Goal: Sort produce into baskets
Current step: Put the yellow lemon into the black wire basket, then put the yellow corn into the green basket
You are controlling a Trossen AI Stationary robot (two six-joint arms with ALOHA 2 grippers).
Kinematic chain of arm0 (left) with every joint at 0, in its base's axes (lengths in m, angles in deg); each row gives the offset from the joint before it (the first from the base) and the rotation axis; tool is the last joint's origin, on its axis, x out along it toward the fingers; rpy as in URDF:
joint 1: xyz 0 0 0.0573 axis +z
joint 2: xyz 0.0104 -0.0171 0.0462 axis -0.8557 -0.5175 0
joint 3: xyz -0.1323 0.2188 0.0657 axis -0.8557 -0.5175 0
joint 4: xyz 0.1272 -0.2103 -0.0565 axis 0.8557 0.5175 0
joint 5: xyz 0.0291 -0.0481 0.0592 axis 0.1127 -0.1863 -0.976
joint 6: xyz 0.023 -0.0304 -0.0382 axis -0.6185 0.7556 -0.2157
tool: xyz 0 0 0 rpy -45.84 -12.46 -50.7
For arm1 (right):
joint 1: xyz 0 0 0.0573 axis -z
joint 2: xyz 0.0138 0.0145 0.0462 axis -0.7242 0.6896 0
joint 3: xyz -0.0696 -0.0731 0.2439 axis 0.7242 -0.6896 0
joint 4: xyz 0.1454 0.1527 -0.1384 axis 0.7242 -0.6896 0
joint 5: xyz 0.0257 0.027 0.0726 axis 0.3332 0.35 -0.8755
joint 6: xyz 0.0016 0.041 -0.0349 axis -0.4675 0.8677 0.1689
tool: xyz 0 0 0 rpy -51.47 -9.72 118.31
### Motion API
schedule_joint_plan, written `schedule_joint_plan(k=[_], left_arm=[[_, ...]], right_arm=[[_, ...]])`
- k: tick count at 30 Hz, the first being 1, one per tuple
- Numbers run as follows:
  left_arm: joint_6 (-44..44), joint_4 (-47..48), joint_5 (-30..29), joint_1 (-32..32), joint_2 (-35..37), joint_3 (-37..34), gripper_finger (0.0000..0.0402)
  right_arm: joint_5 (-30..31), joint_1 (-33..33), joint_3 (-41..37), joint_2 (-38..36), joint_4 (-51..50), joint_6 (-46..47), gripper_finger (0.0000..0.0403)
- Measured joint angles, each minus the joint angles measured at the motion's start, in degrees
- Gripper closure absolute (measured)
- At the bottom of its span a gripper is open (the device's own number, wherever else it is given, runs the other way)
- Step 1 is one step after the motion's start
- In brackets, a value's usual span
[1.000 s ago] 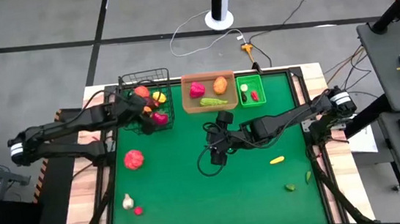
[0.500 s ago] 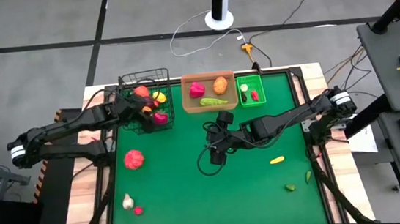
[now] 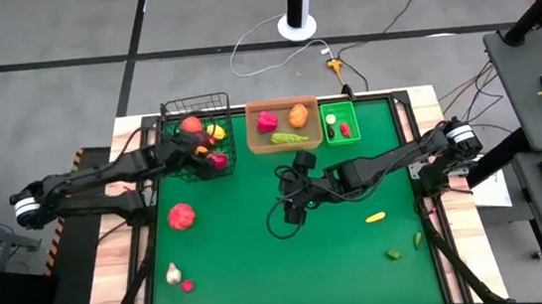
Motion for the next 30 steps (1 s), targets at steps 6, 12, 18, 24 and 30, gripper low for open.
schedule_joint_plan(k=[6, 12, 18, 24, 30], left_arm=[[0.0, -0.2, -1.9, 0.0, 0.0, -1.8, 0.0253], [0.1, -0.3, -2.4, 0.0, 0.0, -2.3, 0.0226], [0.1, -0.3, -3.9, 0.0, 0.0, -1.8, 0.0200], [0.1, 0.0, -3.8, 0.0, 0.2, -1.6, 0.0187], [2.6, 5.1, 0.3, -3.2, 1.5, 2.7, 0.0186]], right_arm=[[0.0, 0.0, 0.0, 0.0, 0.0, 0.0, 0.0076], [0.0, 0.0, 0.0, 0.0, 0.0, 0.0, 0.0076], [0.0, 0.0, 0.0, 0.0, 0.0, 0.0, 0.0076], [0.0, 0.0, 0.0, 0.0, 0.0, 0.0, 0.0076], [0.0, 0.0, 0.0, 0.0, 0.0, 0.4, 0.0076]])
